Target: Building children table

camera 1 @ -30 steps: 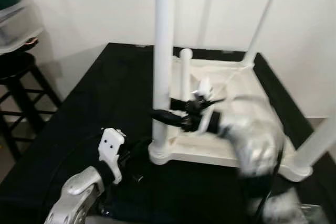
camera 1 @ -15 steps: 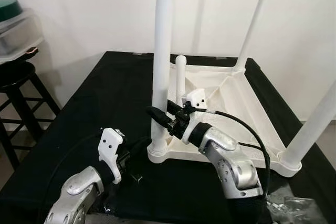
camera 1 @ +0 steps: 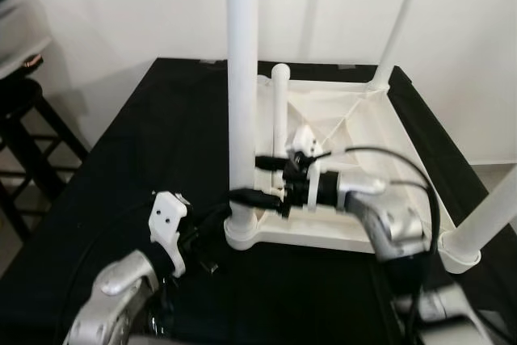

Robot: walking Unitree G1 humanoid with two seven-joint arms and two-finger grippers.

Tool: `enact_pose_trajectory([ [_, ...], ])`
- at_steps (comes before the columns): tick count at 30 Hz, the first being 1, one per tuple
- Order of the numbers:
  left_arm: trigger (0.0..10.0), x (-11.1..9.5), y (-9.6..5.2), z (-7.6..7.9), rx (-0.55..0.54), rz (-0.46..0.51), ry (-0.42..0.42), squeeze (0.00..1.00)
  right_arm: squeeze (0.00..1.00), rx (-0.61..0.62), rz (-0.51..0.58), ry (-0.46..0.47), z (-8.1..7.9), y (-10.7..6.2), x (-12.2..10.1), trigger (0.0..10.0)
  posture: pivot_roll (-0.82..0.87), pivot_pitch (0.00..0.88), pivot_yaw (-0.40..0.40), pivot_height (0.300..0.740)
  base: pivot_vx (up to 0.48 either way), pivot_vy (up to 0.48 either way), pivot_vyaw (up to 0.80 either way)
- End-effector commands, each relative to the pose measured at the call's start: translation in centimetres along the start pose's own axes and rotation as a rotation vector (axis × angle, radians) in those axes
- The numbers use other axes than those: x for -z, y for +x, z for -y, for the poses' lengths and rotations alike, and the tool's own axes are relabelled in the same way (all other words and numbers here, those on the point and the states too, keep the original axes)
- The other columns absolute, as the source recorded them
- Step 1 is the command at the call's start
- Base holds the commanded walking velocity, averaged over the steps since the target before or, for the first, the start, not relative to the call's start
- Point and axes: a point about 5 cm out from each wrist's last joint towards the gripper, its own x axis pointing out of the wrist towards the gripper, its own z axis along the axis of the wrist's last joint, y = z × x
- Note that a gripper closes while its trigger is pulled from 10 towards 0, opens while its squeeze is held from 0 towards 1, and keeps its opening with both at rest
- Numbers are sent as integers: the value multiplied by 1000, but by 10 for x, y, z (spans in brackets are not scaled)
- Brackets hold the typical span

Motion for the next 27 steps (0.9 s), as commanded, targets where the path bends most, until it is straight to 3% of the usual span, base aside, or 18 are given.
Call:
enact_pose_trajectory([
  [1, 10000, 2, -1, 1, 6, -27, 16, 0, 0, -11, 40, -42, 16, -6, -15, 10000, 54, 26, -27, 740, 0, 0, 0],
  [8, 10000, 3, -2, 0, -2, -33, 47, 0, 0, -46, 63, -36, 27, 4, -27, 10000, 57, 22, -24, 740, 0, 0, 0],
  [11, 10000, 2, -12, 4, -43, -14, 93, 0, 0, -138, 77, -26, 24, 18, -31, 10000, 65, 17, -28, 740, 0, 0, 0],
  [14, 10000, 4, -19, 9, -40, -17, 106, 0, 0, -171, 73, -12, 24, 22, -30, 10000, 68, 18, -29, 740, 0, 0, 0],
  [15, 10000, 5, -22, 13, -37, -12, 103, 0, 0, -183, 62, -10, 25, 22, -28, 4000, 67, 18, -28, 740, 0, 0, 0],
  [16, 10000, 5, -22, 13, -37, -12, 103, 0, 0, -183, 62, -10, 25, 22, -28, 4000, 67, 18, -28, 740, 0, 0, 0],
  [18, 10000, 5, -28, 21, -33, 11, 97, 0, 0, -198, 51, -5, 26, 19, -25, 1608, 66, 20, -28, 740, 0, 0, 0],
  [19, 10000, 5, -28, 21, -33, 11, 97, 0, 0, -198, 51, -5, 26, 19, -25, 1608, 66, 20, -28, 740, 0, 0, 0],
  [20, 10000, 4, -30, 25, -28, 21, 90, 0, 0, -213, 51, 1, 27, 18, -24, 0, 64, 23, -26, 740, 0, 0, 0],
  [25, 10000, 5, -36, 32, -36, 30, 81, 0, 0, -215, 48, 12, 28, 12, -20, 0, 52, 27, -18, 740, 0, 0, 0],
  [27, 10000, 6, -42, 38, -79, 46, 76, 0, 0, -165, 20, 42, 32, -8, -3, 0, 52, 28, -23, 740, 0, 0, 0],
])
